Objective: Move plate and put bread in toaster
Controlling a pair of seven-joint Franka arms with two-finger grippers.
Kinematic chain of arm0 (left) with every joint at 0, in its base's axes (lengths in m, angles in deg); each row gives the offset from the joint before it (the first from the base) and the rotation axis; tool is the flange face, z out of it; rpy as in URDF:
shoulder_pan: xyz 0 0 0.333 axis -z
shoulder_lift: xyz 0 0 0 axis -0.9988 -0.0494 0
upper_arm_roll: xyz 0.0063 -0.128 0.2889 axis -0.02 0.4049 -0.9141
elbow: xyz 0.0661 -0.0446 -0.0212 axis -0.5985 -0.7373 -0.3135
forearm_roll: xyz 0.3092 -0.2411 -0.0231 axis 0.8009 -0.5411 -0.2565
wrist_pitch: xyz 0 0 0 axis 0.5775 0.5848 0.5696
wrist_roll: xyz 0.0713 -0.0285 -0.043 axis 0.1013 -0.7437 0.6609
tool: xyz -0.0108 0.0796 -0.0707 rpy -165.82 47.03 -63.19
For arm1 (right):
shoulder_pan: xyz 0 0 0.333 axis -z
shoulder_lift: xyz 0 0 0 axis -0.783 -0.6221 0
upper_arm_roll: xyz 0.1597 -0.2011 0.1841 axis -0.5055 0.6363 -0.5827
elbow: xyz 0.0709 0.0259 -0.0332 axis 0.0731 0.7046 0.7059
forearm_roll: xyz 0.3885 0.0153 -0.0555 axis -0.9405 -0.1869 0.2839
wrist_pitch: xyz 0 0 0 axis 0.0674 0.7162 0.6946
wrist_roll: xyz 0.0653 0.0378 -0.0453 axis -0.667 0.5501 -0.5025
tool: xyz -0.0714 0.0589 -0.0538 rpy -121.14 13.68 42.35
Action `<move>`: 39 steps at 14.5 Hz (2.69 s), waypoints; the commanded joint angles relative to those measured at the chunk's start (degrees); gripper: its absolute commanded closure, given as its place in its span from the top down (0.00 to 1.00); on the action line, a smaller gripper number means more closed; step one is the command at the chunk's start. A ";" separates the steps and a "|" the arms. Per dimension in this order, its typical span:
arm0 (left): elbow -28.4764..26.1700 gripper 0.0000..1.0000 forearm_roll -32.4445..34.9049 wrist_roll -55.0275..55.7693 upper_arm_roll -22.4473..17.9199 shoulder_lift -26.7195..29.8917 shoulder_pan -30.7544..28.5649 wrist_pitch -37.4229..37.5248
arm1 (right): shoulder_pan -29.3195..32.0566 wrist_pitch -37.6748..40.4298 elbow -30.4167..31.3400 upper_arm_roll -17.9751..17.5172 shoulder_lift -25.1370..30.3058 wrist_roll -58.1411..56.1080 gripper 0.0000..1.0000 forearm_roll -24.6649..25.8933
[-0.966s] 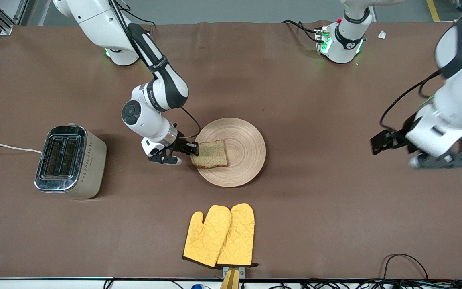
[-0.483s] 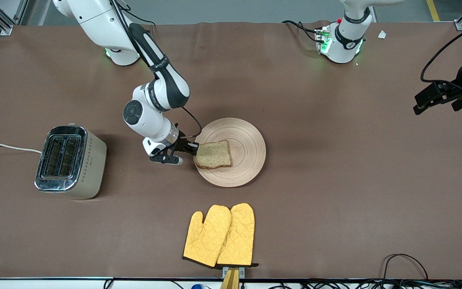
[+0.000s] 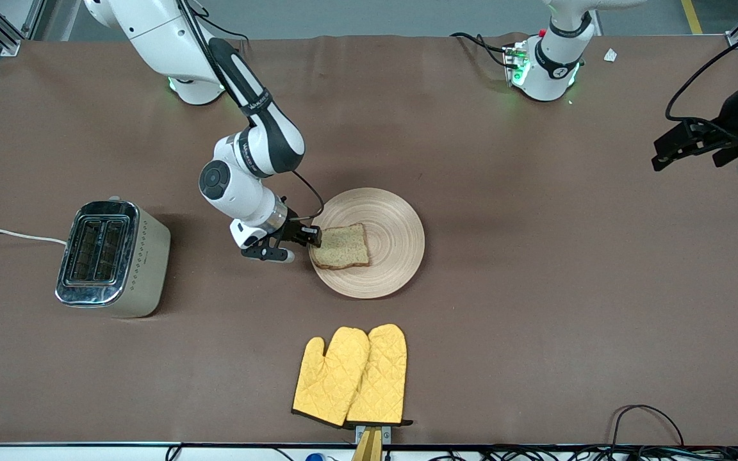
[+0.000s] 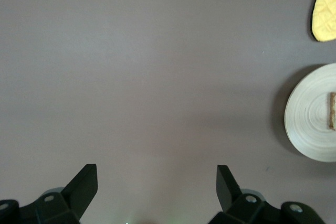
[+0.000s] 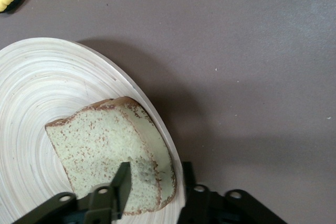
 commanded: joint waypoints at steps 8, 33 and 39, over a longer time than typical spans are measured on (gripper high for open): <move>0.17 1.00 0.15 -0.75 0.10 1.03 -0.48 1.43 | -2.84 -0.42 -3.50 0.43 -3.41 0.94 0.39 -1.31; 0.17 1.00 0.24 -0.66 0.01 0.68 -0.57 1.43 | -3.80 9.99 -8.94 2.44 -2.82 1.46 0.01 0.54; 0.17 1.00 0.15 -0.75 0.01 0.68 -0.57 1.43 | -4.24 48.45 -22.97 10.89 3.09 5.50 0.00 31.14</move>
